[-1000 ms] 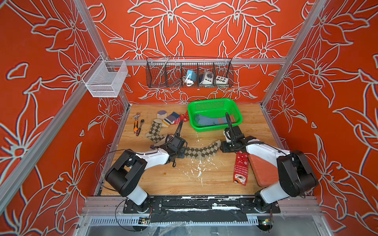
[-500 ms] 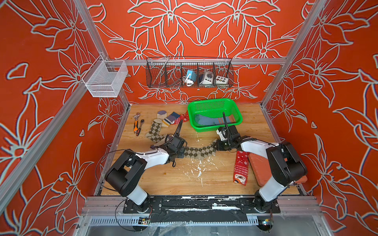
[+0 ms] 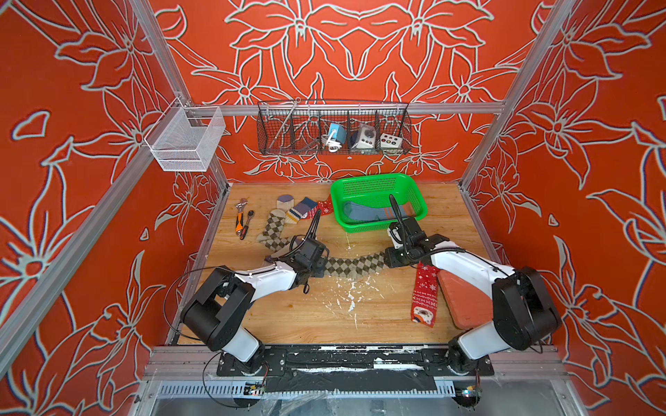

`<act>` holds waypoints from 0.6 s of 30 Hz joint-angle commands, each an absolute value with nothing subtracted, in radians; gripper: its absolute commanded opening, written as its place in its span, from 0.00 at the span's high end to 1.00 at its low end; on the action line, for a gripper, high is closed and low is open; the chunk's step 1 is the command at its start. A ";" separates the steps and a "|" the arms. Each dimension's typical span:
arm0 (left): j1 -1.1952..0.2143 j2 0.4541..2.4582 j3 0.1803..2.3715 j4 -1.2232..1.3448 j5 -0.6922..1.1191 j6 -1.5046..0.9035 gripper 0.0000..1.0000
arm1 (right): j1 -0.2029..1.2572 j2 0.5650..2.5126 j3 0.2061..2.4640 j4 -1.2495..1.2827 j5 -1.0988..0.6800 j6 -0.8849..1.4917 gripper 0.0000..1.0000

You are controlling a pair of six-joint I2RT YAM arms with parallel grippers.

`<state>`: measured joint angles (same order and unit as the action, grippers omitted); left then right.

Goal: Place the socks together as a pair
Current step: Flatten out the sock at the center of the board, then pick up the sock from the center of the board.

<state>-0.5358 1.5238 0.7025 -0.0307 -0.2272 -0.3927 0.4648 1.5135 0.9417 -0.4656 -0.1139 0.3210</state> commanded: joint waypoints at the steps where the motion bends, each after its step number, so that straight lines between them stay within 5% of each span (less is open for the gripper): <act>1: -0.531 1.474 0.690 -0.046 -0.263 -0.397 0.73 | 0.463 1.491 0.937 -0.489 -0.064 0.299 0.50; 6: -0.529 1.402 0.692 -0.051 -0.291 -0.408 0.63 | 0.443 1.473 0.904 -0.443 -0.106 0.288 0.52; 13: -0.361 1.356 0.856 -0.051 -0.228 -0.394 0.30 | 0.436 1.308 0.799 -0.325 -0.145 0.285 0.53; 18: -0.145 1.469 0.928 -0.029 -0.156 -0.402 0.29 | 0.435 1.206 0.726 -0.266 -0.136 0.291 0.53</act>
<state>-0.2413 1.4189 0.9241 -0.0257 -0.2043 -0.4004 0.4370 1.2430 0.7658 -0.3264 -0.1326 0.2981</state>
